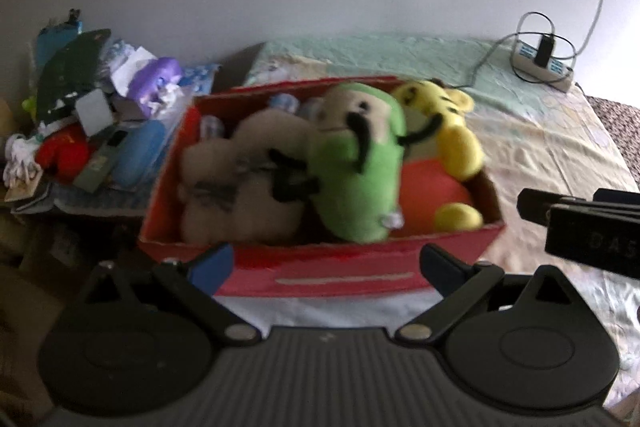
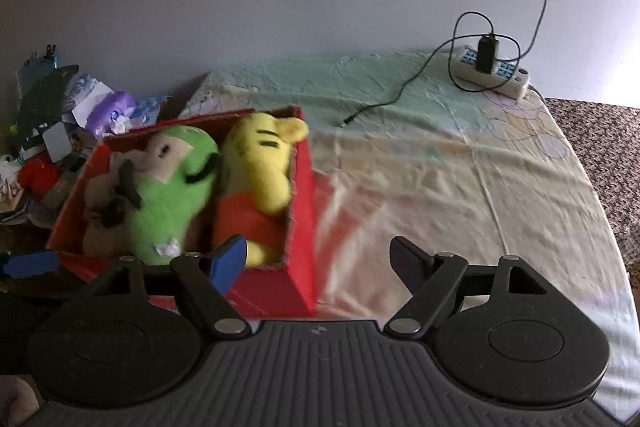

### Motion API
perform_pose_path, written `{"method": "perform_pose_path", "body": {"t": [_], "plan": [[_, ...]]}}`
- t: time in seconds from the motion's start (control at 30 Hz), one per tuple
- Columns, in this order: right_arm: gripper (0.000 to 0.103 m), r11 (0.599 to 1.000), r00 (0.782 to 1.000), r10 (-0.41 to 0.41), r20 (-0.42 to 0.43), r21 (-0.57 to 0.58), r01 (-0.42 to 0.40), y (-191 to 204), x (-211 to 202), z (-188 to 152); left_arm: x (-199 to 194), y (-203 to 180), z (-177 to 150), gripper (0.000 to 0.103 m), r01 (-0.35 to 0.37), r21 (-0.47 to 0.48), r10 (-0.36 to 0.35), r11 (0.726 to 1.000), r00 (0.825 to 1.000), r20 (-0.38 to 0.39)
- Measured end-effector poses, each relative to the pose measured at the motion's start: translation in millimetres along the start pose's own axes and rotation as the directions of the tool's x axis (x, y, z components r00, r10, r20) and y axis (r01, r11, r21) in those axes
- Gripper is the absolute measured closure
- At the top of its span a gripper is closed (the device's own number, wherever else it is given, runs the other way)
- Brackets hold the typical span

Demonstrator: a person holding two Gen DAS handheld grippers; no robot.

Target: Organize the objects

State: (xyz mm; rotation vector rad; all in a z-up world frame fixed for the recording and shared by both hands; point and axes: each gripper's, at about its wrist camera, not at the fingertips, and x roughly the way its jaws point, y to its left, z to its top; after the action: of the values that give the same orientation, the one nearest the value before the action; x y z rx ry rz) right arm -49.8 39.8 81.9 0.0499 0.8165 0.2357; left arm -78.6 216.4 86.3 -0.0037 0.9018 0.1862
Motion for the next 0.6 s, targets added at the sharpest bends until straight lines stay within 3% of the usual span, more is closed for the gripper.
{"method": "perform_pose_path", "body": {"t": [0.27,0.6], "plan": [[0.015,1.000,0.999,-0.026,0.020,0.003,0.026,34.2,10.5,21.7,16.6,34.5,17.1,0.003,-0.031,-0.006,0.031,1.000,1.000,0.004],[0.014,0.999,0.999,-0.027,0.024,0.040,0.026,59.5,19.7,26.3,29.3,54.7,31.4,0.006,-0.002,0.012,0.002,1.000,1.000,-0.013]]}}
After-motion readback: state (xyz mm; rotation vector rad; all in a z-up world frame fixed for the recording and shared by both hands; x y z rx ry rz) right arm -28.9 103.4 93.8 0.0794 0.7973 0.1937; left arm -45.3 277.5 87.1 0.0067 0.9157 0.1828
